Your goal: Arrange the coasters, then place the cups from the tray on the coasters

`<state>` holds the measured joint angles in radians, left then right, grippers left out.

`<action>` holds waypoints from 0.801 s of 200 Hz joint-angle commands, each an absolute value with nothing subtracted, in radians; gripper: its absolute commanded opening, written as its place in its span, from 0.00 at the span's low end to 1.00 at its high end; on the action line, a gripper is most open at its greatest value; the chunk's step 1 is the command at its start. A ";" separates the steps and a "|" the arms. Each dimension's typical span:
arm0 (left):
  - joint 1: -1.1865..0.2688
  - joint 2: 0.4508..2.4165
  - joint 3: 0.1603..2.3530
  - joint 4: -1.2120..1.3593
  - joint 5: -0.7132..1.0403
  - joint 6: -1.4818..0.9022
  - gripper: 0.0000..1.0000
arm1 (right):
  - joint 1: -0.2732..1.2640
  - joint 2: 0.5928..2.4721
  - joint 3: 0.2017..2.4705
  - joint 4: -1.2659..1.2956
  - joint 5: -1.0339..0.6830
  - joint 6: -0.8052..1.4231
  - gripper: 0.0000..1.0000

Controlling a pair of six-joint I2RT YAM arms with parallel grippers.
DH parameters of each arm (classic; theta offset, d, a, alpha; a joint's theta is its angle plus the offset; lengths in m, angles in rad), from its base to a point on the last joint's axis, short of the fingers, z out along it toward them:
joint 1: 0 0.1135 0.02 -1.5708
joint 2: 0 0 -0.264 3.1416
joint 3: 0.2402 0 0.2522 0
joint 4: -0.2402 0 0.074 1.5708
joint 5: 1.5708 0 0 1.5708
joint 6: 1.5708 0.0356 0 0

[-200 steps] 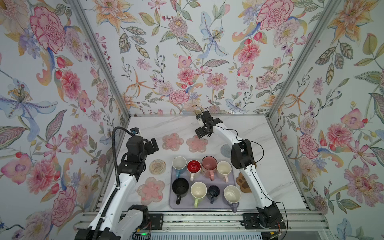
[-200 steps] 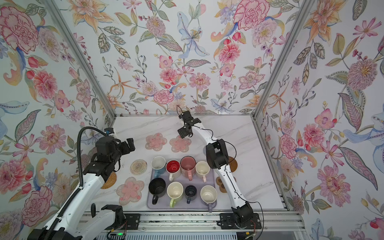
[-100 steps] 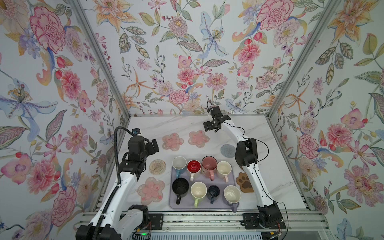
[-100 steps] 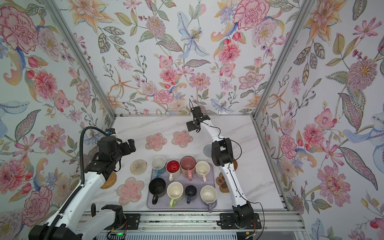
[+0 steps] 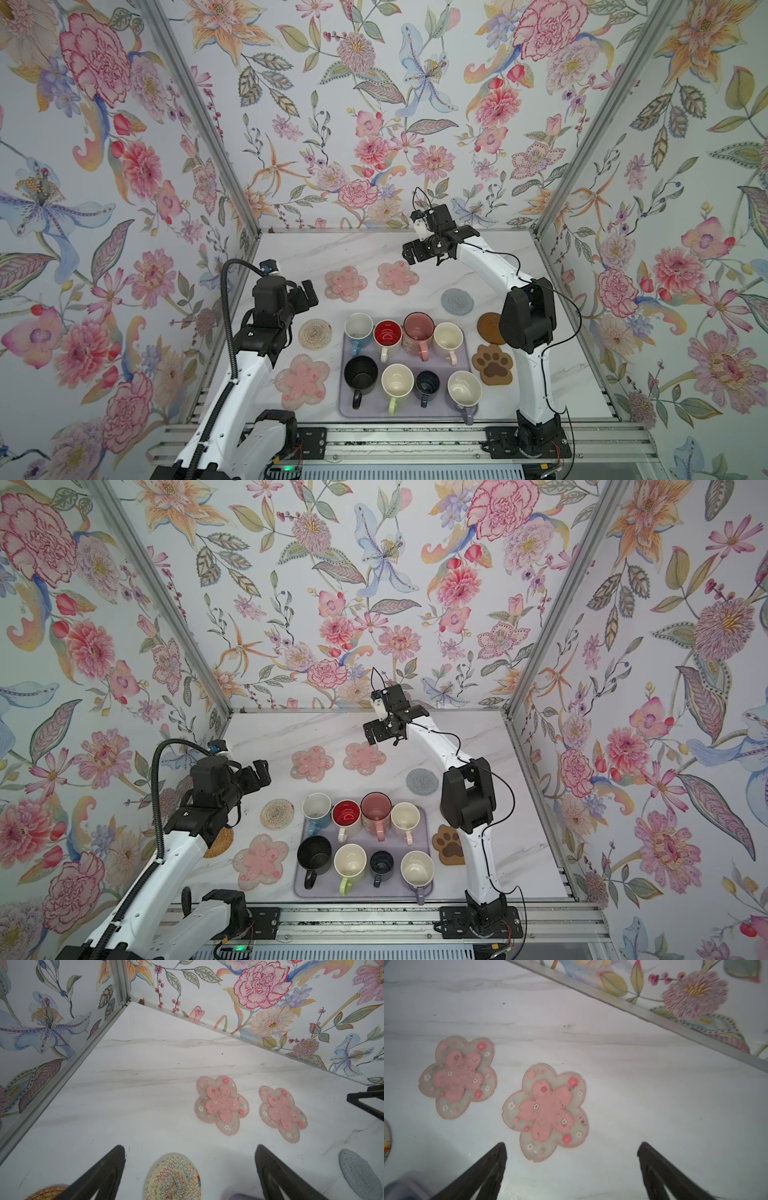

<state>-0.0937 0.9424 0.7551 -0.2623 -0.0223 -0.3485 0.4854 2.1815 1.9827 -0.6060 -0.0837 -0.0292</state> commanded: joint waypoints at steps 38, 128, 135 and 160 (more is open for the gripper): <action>-0.090 0.889 0.712 -0.295 -0.010 -0.407 0.99 | 0.538 2.200 1.855 -0.612 -0.032 -0.087 0.99; -0.090 0.851 0.689 -0.307 -0.021 -0.431 0.99 | 0.574 2.314 1.931 -0.645 0.002 -0.130 0.99; -0.089 0.849 0.690 -0.309 -0.021 -0.432 0.99 | 0.577 2.322 1.943 -0.649 0.000 -0.134 0.99; -0.089 0.839 0.688 -0.317 -0.025 -0.433 0.99 | 0.585 2.352 1.977 -0.658 -0.010 -0.139 0.99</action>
<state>-0.0937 0.8581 0.7040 -0.2951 -0.0113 -0.4198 0.5694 2.3287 1.9194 -0.6296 -0.0078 -0.1173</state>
